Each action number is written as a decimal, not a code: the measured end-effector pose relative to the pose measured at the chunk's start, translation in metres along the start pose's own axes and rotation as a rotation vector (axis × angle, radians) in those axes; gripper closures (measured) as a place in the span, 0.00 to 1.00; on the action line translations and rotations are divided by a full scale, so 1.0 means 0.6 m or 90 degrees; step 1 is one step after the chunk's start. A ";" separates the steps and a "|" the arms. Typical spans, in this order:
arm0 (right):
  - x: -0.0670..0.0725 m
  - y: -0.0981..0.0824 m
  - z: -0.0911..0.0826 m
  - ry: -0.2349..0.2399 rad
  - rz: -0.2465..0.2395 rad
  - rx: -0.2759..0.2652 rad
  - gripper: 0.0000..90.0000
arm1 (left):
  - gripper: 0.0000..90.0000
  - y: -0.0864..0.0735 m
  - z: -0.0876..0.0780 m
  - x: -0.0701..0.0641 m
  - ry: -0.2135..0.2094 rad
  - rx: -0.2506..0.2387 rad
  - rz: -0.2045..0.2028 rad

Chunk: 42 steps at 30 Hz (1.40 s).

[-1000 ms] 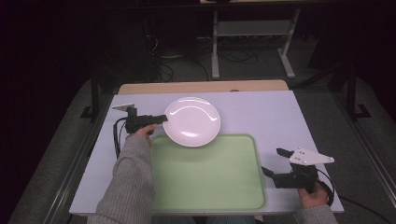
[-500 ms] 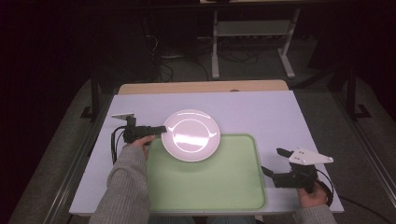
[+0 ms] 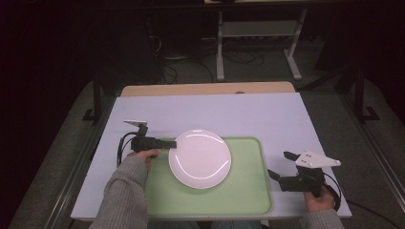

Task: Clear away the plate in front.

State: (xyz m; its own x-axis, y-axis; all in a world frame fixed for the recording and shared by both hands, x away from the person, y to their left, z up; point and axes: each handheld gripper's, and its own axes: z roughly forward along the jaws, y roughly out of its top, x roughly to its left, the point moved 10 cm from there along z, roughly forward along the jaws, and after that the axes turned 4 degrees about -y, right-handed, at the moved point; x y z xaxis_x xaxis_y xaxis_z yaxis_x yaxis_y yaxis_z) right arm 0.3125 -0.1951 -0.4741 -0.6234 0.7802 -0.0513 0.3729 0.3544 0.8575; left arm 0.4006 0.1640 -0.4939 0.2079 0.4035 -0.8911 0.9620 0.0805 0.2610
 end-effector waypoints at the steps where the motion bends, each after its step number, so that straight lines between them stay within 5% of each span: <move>1: -0.001 -0.001 0.000 -0.001 0.001 0.002 0.15 | 0.95 -0.003 0.002 -0.001 -0.002 0.007 0.005; 9: -0.002 -0.001 0.000 -0.002 0.002 0.002 0.15 | 0.97 -0.021 0.017 0.005 0.026 0.059 0.023; 42: 0.004 0.001 0.001 0.002 -0.006 0.005 0.15 | 0.92 -0.052 0.020 0.013 0.120 0.139 0.092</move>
State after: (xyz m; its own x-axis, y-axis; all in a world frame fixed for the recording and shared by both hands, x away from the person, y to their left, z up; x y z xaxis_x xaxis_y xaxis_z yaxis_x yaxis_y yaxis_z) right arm 0.3116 -0.1923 -0.4739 -0.6292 0.7751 -0.0576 0.3727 0.3659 0.8528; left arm 0.3741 0.1536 -0.5135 0.3280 0.5601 -0.7607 0.9445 -0.1796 0.2750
